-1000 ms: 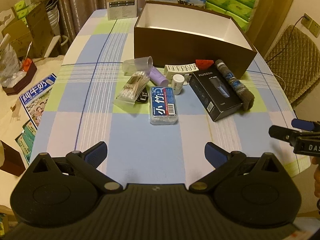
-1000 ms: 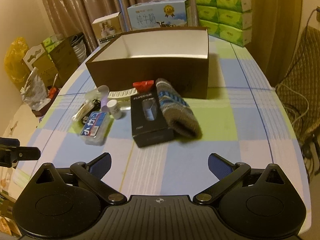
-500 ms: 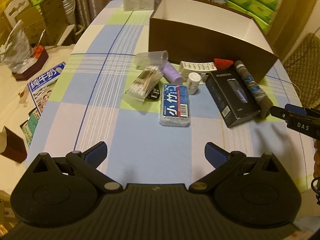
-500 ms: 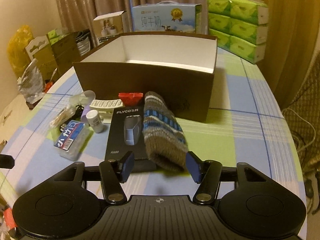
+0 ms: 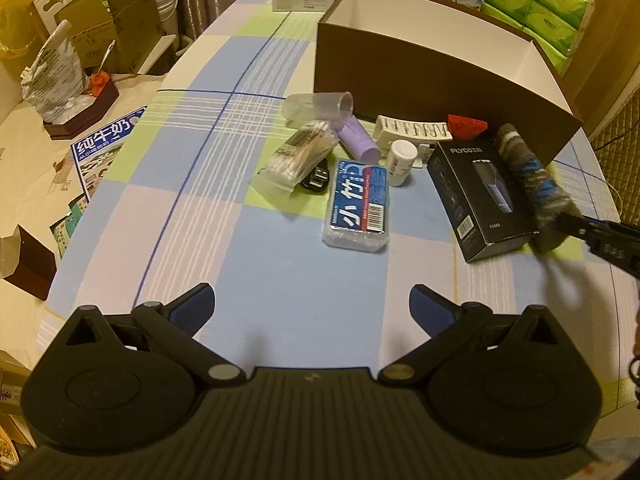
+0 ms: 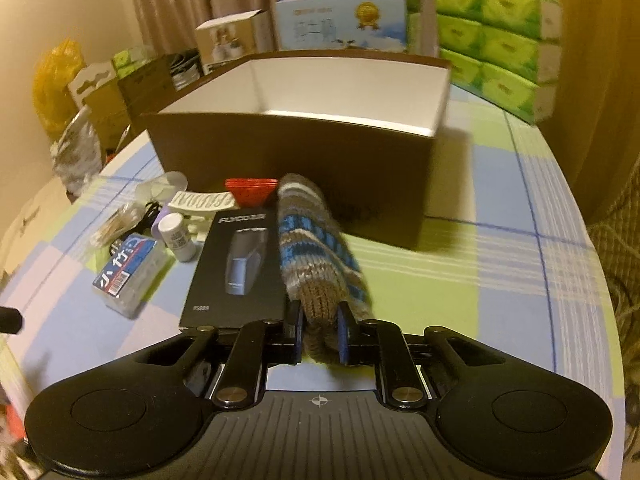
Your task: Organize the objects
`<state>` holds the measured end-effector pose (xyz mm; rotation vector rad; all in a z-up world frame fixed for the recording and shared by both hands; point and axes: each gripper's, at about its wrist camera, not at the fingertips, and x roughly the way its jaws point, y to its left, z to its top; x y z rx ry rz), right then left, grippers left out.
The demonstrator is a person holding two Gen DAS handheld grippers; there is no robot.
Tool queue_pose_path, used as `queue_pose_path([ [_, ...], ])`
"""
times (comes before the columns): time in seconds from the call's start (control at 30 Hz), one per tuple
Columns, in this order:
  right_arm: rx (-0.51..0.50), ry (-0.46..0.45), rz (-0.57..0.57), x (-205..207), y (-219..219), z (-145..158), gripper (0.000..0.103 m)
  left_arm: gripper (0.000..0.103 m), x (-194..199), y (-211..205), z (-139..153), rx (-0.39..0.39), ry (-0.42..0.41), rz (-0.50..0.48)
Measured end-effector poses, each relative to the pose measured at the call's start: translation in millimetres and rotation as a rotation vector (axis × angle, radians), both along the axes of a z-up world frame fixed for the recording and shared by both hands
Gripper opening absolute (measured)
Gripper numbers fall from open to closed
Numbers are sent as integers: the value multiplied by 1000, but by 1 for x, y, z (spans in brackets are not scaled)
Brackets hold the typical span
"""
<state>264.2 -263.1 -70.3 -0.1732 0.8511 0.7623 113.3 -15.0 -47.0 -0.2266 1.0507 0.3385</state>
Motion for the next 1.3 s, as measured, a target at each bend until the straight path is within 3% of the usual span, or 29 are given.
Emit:
queue_pose_path([
  [0.23,19,89,-100,4,-54,12,14,102,10,-11,-1,17,-4,-42],
  [0.3,18,86,-106,5,-61,13,18,102,12,-11,-2,21,-2,-47],
  [0.33,14,79,-103,6,-61,13,24,102,12,-12,-2,24,-1,-48],
  [0.37,5,70,-102,6,-60,13,39,102,12,-12,-2,27,0,-49],
  [0.43,-3,52,-70,7,-56,11,60,102,12,-10,-2,32,0,-46],
  [0.6,-94,-40,-31,13,-39,0,71,102,8,-1,0,55,-5,-32],
  [0.67,-139,-67,-32,20,-34,-5,88,102,8,5,0,70,-4,-28],
  [0.87,-245,-113,-36,41,-33,-16,98,102,9,26,0,86,-8,-14],
  [1.03,-186,-68,21,55,-29,-22,99,102,16,41,-2,92,-19,-28],
  [1.3,-237,-34,10,71,-2,-51,95,102,32,67,-16,85,-3,-88],
])
